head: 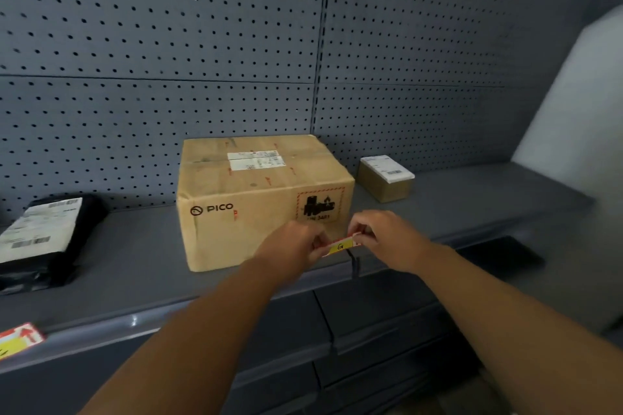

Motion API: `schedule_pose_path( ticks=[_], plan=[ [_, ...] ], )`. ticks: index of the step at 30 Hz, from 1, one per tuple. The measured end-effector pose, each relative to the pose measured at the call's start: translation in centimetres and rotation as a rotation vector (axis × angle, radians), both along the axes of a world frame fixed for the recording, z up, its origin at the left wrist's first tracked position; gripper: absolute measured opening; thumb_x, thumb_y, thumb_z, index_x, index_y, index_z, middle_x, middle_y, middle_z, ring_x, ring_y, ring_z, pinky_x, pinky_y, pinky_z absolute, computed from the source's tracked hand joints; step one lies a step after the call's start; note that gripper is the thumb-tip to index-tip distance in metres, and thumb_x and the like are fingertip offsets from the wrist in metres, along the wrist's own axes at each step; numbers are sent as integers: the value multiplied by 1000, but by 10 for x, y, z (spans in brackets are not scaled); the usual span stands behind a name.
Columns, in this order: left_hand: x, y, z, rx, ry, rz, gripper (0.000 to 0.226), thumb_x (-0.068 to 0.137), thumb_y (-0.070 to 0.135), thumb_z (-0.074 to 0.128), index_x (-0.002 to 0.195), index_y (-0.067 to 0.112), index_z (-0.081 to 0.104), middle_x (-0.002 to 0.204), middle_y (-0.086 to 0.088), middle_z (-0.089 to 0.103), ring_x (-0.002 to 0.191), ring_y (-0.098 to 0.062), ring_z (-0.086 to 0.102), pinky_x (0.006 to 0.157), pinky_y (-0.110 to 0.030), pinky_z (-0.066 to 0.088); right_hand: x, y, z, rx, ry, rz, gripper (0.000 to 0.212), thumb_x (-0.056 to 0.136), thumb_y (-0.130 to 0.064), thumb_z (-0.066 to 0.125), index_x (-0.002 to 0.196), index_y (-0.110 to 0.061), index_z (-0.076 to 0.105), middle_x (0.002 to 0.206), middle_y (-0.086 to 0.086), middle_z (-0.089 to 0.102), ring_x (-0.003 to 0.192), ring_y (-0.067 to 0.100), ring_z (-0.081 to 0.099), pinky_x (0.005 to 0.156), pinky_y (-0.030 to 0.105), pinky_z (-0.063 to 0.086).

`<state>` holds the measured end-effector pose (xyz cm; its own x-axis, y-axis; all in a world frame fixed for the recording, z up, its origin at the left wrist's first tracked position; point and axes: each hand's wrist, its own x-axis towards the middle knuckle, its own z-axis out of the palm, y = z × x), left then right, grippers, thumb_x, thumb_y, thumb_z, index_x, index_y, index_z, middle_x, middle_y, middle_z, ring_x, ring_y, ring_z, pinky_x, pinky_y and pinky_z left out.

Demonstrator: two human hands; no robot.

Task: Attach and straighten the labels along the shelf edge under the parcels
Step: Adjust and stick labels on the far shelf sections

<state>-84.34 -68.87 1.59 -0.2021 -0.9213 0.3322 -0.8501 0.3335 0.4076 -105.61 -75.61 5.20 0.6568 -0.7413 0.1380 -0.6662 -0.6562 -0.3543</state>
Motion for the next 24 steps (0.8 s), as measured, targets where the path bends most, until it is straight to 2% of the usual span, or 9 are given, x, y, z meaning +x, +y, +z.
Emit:
schedule_pose_path(
  ticks=[6, 12, 14, 18, 24],
  plan=[
    [-55, -51, -3, 4, -27, -88, 10, 92, 30, 67, 99, 23, 67, 92, 7, 65, 80, -11, 58, 71, -39, 54, -58, -33, 3, -1, 69, -94, 11, 96, -18, 66, 89, -26, 64, 83, -15, 63, 80, 3, 59, 72, 29, 50],
    [-95, -87, -4, 3, -83, -93, 11, 93, 32, 66, 102, 26, 66, 98, 8, 65, 87, -11, 59, 68, -31, 48, -102, -65, -7, 11, 110, -115, 10, 96, -20, 65, 91, -28, 63, 85, -14, 64, 81, 5, 60, 72, 33, 53],
    [-110, -95, -10, 2, -104, -80, 12, 93, 35, 65, 102, 28, 66, 99, 9, 66, 88, -11, 60, 68, -30, 46, -114, -74, -12, 10, 135, -108, 9, 97, -19, 64, 92, -27, 63, 86, -12, 64, 81, 7, 59, 73, 35, 52],
    [-135, -109, -20, 12, -109, -16, 11, 92, 41, 64, 98, 32, 65, 96, 11, 67, 87, -13, 62, 70, -37, 52, -136, -95, -19, -16, 177, -72, 10, 98, -19, 60, 92, -27, 60, 90, -10, 61, 83, 12, 56, 73, 35, 48],
    [-156, -127, -32, 0, -156, 49, 14, 92, 43, 63, 99, 32, 65, 98, 9, 69, 89, -17, 63, 71, -35, 50, -153, -118, -31, -54, 188, -2, 14, 99, -17, 57, 91, -28, 55, 92, -10, 56, 86, 17, 56, 74, 38, 49]
  ],
)
